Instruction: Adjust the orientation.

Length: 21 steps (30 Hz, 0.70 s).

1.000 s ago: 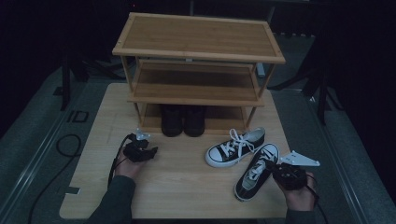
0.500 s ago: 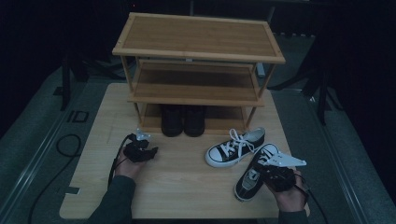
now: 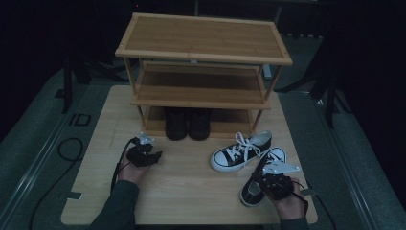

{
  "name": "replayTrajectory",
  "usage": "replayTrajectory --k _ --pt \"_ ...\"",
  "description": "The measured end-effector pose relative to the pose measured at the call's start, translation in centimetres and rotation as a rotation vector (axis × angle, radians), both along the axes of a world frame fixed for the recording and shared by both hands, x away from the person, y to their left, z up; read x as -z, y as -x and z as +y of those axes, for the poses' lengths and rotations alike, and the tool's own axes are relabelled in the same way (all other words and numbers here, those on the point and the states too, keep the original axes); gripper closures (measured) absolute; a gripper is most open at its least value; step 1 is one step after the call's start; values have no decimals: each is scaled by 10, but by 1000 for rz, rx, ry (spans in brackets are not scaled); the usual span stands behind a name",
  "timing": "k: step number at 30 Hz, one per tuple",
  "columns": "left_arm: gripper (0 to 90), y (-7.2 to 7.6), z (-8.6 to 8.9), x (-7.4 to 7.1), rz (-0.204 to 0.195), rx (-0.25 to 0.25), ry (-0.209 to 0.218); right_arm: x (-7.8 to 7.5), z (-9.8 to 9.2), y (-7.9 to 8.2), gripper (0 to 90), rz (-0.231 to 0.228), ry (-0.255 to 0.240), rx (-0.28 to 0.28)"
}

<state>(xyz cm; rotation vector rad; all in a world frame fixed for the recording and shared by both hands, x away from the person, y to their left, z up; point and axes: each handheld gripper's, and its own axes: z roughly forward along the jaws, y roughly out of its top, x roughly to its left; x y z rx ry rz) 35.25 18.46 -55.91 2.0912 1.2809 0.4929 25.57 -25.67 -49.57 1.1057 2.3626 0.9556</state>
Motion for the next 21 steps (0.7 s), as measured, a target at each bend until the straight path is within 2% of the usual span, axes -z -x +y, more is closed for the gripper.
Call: replayTrajectory --k 5,7,13,18,21 --pt "513 0 0 0 0 1 -2 5 -10 3 900 30 47 33" --pt "513 0 -1 0 0 1 -3 7 -12 2 900 35 45 41" --pt "513 0 -1 0 -1 3 -2 5 -14 -8 900 2 90 109" --pt "513 0 -1 0 -1 4 -1 1 -18 -15 900 -24 85 157" --pt "513 1 -1 0 1 8 -2 2 -17 -16 900 -26 120 174"
